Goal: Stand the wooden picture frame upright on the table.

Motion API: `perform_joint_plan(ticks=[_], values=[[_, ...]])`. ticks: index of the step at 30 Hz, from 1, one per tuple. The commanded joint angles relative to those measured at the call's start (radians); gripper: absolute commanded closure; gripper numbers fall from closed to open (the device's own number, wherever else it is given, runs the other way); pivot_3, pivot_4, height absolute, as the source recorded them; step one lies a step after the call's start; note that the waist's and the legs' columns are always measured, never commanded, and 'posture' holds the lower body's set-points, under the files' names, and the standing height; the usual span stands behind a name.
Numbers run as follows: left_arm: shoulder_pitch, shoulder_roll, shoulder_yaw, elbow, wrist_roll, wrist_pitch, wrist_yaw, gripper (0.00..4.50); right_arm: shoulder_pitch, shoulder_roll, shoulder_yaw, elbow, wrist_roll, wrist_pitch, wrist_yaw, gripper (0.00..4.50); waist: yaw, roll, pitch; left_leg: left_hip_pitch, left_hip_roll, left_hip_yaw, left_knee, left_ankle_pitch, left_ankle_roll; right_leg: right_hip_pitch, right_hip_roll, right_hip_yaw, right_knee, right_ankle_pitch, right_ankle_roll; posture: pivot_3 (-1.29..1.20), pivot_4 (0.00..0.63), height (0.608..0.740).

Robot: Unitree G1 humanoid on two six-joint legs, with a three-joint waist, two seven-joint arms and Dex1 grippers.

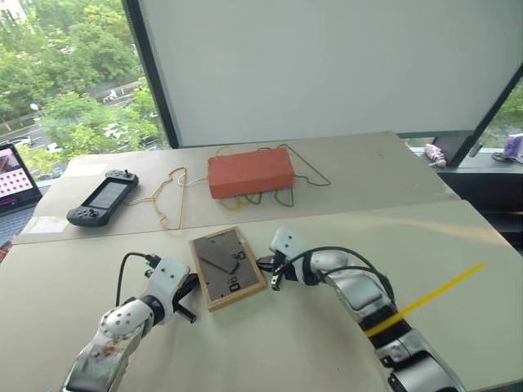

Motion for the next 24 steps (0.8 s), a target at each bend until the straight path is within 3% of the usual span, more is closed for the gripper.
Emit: perform_joint_plan(ticks=[1,6,17,24], values=[[-0.014,-0.004,-0.093,0.05,0.011,-0.03,-0.08,4.5,0.063,-0.035,-0.026,-0.148,0.021,0.094,-0.016,4.49,0.003,0.0,0.0,0.0,0.0,0.0,0.0,0.0,0.0,0.0,0.0,0.0,0.0,0.0,0.0,0.0,0.15,0.74],[-0.047,-0.004,-0.123,0.074,0.009,-0.041,-0.143,4.5,0.162,-0.048,-0.028,-0.29,0.033,0.205,-0.068,4.49,0.006,0.0,0.0,0.0,0.0,0.001,-0.001,0.0,0.0,0.001,0.0,0.0,-0.001,0.0,0.0,0.0,0.15,0.74],[-0.065,-0.005,-0.178,0.056,0.019,-0.064,-0.237,4.5,0.212,-0.073,-0.048,-0.435,0.078,0.369,-0.116,4.49,0.008,0.0,0.0,0.0,0.0,0.001,-0.001,-0.001,0.001,0.001,0.0,0.0,-0.001,0.0,0.001,0.0,0.15,0.74],[-0.018,0.025,-0.104,0.044,0.03,-0.046,-0.217,4.5,0.263,-0.155,-0.069,-0.453,0.095,0.392,-0.113,4.49,0.006,0.0,0.0,0.0,0.0,0.001,-0.002,-0.001,0.002,0.001,0.0,0.0,-0.002,0.0,0.001,0.0,0.15,0.74]])
